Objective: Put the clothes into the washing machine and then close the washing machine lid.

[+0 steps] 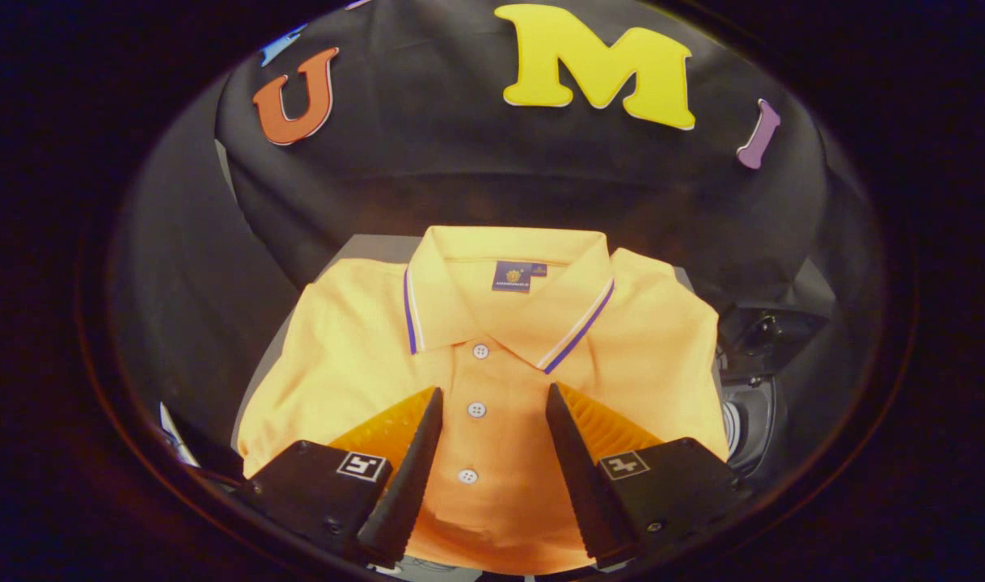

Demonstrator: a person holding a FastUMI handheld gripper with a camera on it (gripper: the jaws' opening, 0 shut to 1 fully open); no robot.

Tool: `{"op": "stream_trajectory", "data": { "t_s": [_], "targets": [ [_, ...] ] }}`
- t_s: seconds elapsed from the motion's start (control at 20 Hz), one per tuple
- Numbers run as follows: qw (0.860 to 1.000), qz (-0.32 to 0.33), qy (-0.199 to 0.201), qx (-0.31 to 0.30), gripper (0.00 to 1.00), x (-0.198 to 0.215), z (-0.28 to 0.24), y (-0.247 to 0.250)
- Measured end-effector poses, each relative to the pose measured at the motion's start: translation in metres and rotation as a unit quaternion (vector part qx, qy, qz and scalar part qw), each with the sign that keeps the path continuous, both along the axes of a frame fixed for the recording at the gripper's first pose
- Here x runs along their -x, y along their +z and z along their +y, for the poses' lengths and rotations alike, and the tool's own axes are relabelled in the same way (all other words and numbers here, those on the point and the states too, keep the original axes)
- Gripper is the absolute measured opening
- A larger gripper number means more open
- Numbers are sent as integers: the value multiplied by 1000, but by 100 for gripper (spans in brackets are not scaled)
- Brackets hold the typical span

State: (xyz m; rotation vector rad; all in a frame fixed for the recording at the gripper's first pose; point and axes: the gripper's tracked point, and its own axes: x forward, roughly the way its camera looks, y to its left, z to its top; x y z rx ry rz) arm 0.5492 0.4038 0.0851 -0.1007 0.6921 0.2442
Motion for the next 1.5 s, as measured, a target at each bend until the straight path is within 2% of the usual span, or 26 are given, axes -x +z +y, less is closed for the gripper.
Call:
{"op": "stream_trajectory", "data": {
  "t_s": [0.1,0.2,0.45,0.75,1.15,1.35,1.5],
  "targets": [
    [1000,-1,9,-4,70,-3,-1,2],
    [1000,-9,17,-17,49,0,-4,2],
    [996,10,40,-80,11,13,-19,-2],
    [993,0,58,-100,6,39,-40,1],
    [984,-128,95,-83,5,68,-76,68],
    [974,-187,87,-90,5,104,-109,109],
    [967,-225,66,-95,6,127,-146,141]
  ]
}}
